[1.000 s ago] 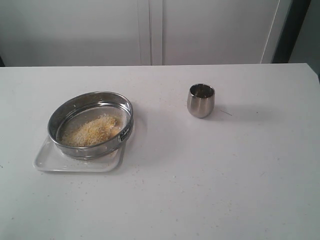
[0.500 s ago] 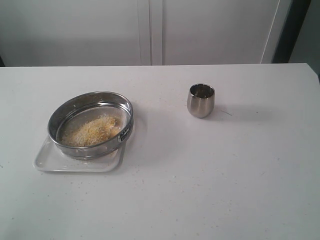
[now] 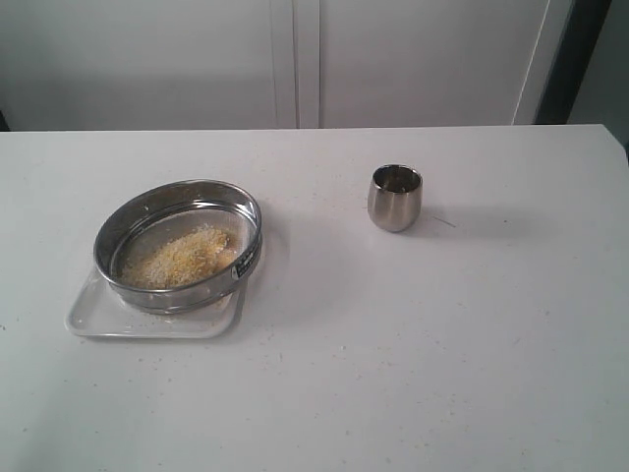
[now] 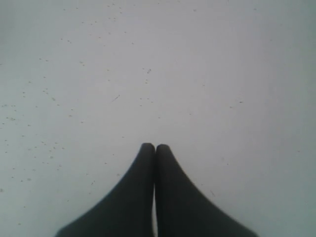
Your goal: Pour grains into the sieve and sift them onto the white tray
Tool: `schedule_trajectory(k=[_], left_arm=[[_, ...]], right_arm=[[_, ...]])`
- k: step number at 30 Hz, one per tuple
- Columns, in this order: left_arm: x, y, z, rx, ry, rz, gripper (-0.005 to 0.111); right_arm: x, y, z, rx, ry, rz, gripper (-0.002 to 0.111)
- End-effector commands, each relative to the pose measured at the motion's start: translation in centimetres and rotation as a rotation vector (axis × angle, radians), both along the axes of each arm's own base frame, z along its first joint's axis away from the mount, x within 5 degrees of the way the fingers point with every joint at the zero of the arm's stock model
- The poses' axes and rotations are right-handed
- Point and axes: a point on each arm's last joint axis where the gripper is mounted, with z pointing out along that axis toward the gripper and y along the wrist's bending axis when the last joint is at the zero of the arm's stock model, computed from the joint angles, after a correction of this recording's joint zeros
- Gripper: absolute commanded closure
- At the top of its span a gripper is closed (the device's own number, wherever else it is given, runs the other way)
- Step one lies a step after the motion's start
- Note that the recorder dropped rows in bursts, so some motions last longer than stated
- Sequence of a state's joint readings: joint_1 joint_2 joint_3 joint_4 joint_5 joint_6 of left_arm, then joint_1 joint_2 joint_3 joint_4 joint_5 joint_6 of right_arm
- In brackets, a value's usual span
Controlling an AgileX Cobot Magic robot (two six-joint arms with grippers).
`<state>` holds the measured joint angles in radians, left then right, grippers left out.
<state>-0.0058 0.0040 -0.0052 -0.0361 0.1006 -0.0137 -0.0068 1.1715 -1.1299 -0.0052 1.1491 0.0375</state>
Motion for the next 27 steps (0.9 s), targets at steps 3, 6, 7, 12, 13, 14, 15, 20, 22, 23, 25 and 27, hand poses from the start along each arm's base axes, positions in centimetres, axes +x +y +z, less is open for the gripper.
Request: schedule_trajectory(k=[3,6,7,12,13,14,15,20,22,23,25,27], left_arm=[[0.2,0.1,0.9,-0.033,-0.116,0.009,0.107],[0.2,0.1,1.3,-0.036,-0.161,0.014,0.107],[0.2,0.1,1.5,-0.046,-0.182,0.018,0.107],[0.2,0.1,1.6,-0.066,-0.197,0.021,0.107],[0.2,0.1,1.6,-0.079,-0.19,0.021,0.107],[0.2,0.1,1.7,-0.09,-0.187,0.02,0.107],[0.2,0.1,2.0,-0.1,-0.183,0.019,0.107],[0.6,0.0,3.7,-0.093,-0.147,0.015,0.107],[0.9,0.0,4.7,-0.092,-0.114,0.011,0.107],[1.1,-0.1,5.1,-0.087,-0.094,0.008,0.107],[1.5,-0.1,6.1,-0.08,-0.059,0.004,0.107],[2.0,-0.2,7.1,-0.047,-0.022,-0.007,0.107]], right_arm=[[-0.1,-0.2,0.1,-0.007,-0.009,-0.006,0.108],[-0.1,-0.2,0.1,-0.007,-0.009,-0.006,0.108],[-0.1,-0.2,0.1,-0.007,-0.009,-0.006,0.108],[-0.1,-0.2,0.1,-0.007,-0.009,-0.006,0.108],[-0.1,-0.2,0.1,-0.007,-0.009,-0.006,0.108],[-0.1,-0.1,0.1,-0.005,-0.009,-0.006,0.108],[-0.1,-0.1,0.1,-0.005,-0.009,-0.006,0.108],[-0.1,-0.1,0.1,-0.005,-0.009,-0.006,0.108],[-0.1,-0.1,0.1,-0.005,-0.009,-0.006,0.108],[-0.1,-0.1,0.1,-0.005,-0.009,-0.006,0.108],[-0.1,-0.1,0.1,-0.003,-0.009,-0.006,0.108],[-0.1,-0.1,0.1,-0.003,-0.011,-0.006,0.108]])
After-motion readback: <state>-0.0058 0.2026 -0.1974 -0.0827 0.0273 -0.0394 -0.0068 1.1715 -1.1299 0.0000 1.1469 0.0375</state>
